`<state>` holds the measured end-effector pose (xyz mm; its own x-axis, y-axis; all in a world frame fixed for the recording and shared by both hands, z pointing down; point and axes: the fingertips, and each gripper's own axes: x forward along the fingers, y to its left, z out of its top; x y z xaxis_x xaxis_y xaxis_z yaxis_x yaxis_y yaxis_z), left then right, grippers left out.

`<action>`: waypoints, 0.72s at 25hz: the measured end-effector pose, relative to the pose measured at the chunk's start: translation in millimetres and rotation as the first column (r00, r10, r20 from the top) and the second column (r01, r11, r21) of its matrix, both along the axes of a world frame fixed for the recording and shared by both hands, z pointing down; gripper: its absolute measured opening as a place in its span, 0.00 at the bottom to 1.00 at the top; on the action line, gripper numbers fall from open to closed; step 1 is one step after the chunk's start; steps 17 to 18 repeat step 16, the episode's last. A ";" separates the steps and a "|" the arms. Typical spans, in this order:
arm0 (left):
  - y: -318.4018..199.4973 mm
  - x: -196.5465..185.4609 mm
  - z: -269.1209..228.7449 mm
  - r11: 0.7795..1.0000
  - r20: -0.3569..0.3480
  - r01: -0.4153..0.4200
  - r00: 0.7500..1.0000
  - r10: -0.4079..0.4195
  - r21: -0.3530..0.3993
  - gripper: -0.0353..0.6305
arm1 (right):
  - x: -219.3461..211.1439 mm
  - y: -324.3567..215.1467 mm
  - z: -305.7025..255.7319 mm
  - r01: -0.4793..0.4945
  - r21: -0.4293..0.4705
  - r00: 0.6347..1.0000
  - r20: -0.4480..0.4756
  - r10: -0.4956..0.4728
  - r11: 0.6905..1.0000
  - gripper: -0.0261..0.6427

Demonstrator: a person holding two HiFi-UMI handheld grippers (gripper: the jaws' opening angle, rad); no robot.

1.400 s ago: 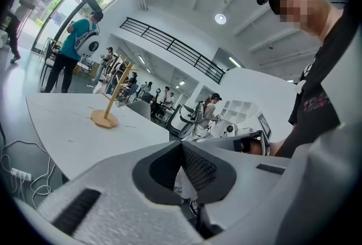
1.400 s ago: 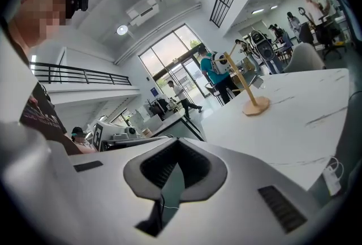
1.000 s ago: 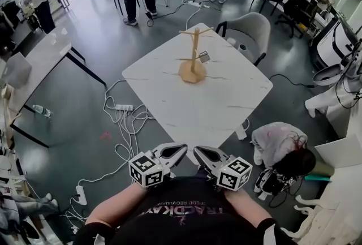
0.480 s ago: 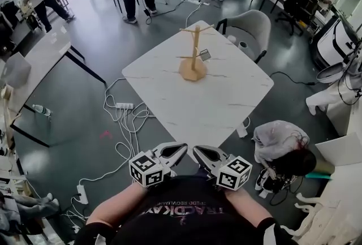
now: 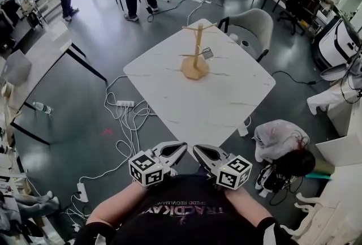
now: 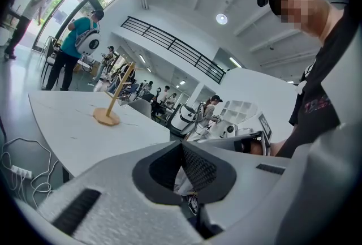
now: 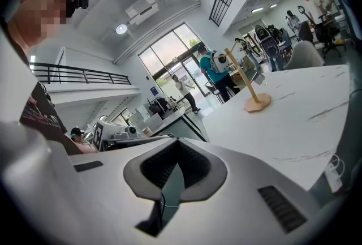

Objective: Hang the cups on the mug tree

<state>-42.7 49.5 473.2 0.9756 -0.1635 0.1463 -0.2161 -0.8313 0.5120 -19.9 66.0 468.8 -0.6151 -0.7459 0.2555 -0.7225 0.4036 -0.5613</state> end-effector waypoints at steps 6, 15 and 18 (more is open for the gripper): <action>-2.0 2.0 1.9 1.000 0.000 -0.006 1.000 0.006 0.003 0.05 | 1.3 -2.2 2.2 -0.005 0.000 1.000 -0.001 0.005 1.000 0.05; -6.8 -0.5 0.5 1.000 -0.002 -0.005 1.000 0.005 0.001 0.05 | -2.3 -7.3 1.9 0.000 -0.007 1.000 -0.005 0.000 1.000 0.05; -8.2 -0.7 0.5 1.000 -0.003 -0.004 1.000 0.004 0.000 0.05 | -2.4 -8.6 2.2 0.000 -0.008 1.000 -0.005 0.000 1.000 0.05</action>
